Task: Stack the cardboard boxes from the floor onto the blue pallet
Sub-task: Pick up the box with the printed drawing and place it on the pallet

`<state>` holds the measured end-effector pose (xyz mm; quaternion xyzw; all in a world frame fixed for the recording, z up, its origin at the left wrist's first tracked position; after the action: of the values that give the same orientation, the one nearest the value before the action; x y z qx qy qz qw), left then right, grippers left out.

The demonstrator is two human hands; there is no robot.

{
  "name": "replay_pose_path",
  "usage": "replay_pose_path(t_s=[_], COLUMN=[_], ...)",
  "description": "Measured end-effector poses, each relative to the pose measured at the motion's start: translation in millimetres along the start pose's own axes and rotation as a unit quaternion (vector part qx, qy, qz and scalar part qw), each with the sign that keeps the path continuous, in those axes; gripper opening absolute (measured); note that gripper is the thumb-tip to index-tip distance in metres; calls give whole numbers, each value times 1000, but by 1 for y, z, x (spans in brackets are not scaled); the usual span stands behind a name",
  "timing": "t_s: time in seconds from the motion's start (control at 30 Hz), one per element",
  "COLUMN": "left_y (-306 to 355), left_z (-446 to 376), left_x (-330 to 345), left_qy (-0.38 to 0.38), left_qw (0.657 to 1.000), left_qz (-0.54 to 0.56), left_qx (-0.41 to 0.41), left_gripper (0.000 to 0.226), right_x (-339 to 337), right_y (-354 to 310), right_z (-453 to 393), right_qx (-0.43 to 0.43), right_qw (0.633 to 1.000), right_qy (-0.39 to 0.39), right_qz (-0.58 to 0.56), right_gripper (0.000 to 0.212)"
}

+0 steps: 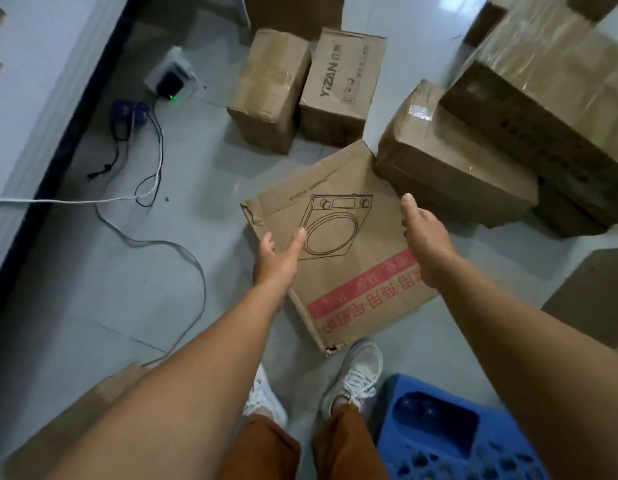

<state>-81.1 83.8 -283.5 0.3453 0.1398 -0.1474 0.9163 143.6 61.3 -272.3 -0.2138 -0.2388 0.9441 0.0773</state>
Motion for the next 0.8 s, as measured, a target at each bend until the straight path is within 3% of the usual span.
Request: replay_pose_path(t_s=[0.17,0.37,0.53,0.8], left_y=[-61,-101,-135,-169], left_z=[-55,-102,-138,-167], left_x=[31,52,71,86], left_qy=[17,37,68,101], left_qw=[999,997,989,985], left_qz=[-15,-37,-79,-61], left_qx=[-43,-60,-102,-123], left_gripper=[117,97,106,112], right_x=[10,24,30,41], right_y=[47,85,104,114], right_z=[-69,-136,-185,-225], right_qx=[20,-11,8,-44], right_qw=[998,992,990,957], right_qy=[3,0,-7,90], right_qz=[56,127,142,271], right_gripper=[73,79,76,89])
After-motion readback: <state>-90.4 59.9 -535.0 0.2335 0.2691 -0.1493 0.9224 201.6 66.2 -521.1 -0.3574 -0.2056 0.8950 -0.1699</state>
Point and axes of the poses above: each hand's wrist, its own z-axis away from the middle knuckle, its own x-axis out of the palm, y = z × x, the point moved 3 cm from there along -z, towards the middle knuckle, and after that the axes turned 3 degrees about x, right-handed, at the moved point
